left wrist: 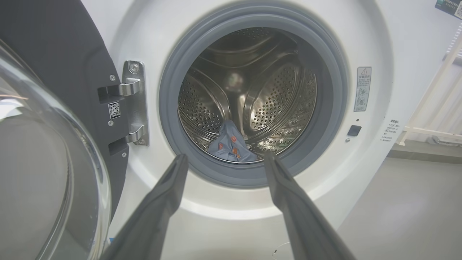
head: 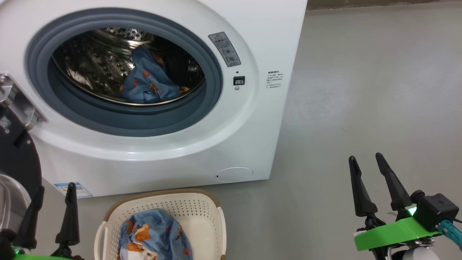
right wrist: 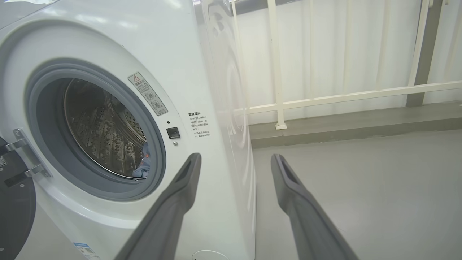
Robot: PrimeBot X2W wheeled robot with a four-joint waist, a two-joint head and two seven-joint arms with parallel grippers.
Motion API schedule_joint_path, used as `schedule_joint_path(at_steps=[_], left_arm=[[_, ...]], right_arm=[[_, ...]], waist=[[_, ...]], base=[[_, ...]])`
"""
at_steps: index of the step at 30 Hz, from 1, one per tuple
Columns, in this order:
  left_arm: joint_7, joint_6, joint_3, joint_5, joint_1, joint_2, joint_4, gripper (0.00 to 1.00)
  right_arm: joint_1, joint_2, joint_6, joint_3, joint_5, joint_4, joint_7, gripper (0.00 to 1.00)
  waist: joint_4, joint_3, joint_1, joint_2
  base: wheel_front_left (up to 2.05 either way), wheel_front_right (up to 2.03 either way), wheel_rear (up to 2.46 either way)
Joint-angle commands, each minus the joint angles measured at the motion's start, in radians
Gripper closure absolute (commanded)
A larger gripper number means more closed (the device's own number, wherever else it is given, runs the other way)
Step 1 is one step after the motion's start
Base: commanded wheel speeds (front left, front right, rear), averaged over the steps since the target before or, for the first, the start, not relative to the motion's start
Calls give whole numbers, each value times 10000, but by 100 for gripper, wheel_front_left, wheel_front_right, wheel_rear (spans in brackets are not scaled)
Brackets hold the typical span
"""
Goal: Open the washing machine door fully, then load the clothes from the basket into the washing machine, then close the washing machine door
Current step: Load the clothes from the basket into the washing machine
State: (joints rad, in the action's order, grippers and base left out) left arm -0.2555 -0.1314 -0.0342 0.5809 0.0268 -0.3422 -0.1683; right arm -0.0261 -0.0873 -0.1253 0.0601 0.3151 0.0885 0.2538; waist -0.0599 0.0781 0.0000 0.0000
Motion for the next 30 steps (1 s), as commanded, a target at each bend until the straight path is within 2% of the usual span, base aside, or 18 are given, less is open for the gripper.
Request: schedule_joint_path(at_steps=[1,15,23,30], left_arm=[[-63,8,434,-23,204,-213,324,0],[-63,8,163,27,199,-303,184,0],[5,8,-825,157,419,-593,-390,0],[299,8,-1855,424,1036,-1161,-1184,0]], right_arm=[[-164,-23,-54,195,-80,-279,80,0],[-217,48,-54,207,-136,-295,80,0],[-274,148,-54,243,-236,-428,80,0],[-380,317,-54,296,-499,-661,80,0]], waist=[[-1,12,0,0],[-46,99,0,0],[-136,455,0,0],[-255,1271,0,0]], base=[[0,0,0],[0,0,0],[0,0,0],[0,0,0]])
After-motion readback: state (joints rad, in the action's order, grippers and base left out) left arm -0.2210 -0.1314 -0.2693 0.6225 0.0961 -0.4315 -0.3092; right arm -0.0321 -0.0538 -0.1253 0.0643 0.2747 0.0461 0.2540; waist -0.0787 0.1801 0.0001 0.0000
